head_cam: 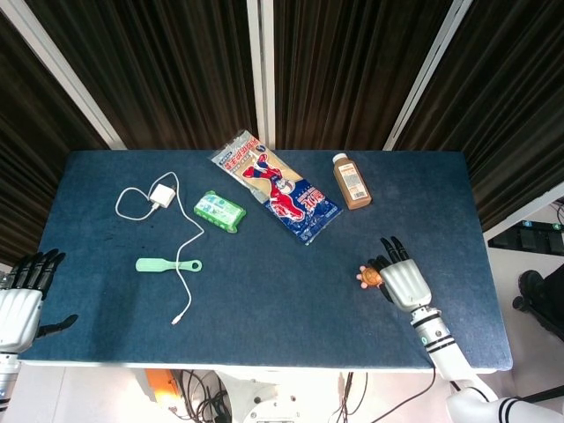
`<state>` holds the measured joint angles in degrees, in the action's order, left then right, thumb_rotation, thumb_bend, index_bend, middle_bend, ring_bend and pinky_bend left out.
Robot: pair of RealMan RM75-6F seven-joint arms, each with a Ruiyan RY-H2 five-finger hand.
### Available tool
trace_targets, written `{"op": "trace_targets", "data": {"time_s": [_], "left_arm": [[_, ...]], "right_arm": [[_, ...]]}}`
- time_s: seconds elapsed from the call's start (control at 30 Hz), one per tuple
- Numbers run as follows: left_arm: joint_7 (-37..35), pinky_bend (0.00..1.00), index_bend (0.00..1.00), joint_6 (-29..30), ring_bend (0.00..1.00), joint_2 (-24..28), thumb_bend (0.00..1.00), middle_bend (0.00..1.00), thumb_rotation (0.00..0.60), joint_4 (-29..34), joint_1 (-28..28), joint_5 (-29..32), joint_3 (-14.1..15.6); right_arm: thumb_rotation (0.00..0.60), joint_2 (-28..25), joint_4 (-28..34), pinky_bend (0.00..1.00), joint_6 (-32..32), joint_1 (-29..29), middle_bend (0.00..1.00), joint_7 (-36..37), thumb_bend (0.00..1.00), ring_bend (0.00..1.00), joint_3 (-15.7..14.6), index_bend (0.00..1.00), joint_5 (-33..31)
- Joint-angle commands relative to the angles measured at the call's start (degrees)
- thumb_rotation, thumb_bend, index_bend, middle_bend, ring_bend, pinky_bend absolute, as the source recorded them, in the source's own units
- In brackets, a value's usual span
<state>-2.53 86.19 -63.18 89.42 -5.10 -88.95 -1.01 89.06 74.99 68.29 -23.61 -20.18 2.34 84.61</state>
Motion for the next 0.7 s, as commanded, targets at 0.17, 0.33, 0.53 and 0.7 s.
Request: {"op": "trace_targets", "data": {"time_s": [0.17,0.33,0.53,0.7], "left_arm": [[-0.13,0.0,0.06,0.2,0.0,0.03,0.0,0.03,0.6,-0.07,0.13,0.05,-0.01],[-0.42,0.0,0.06,-0.09,0.0,0.0,0.0,0.02,0.6,-0.29,0.08,0.25,0.0],[-0.81,0.0,0.06,-0.42,0.0,-0.18,0.0,0.03,0.6,-0.77,0.01,0.52,-0.02],[-0.91,0.0,0.06,-0.4,0.0,-0.15,0.0,0.02,0.6,-0.88,0.04,0.62,-0.06]], "right_arm": [[0.6,1.43,-1.02,0.0,-1.07,-0.32,0.43,-0.48,0.23,0.03,-0.08,0.38,-0.57],[0.6,2.46,-2.45,0.0,-0.99,-0.6,0.49,-0.1,0.25,0.06,0.17,0.49,-0.42],[0.6,4.15,-4.72,0.0,-0.39,-0.59,0.59,0.48,0.31,0.15,0.6,0.71,-0.55],[0.6,5.52,-6.02,0.0,0.08,-0.6,0.68,0.92,0.38,0.2,0.99,0.85,-0.71]]}}
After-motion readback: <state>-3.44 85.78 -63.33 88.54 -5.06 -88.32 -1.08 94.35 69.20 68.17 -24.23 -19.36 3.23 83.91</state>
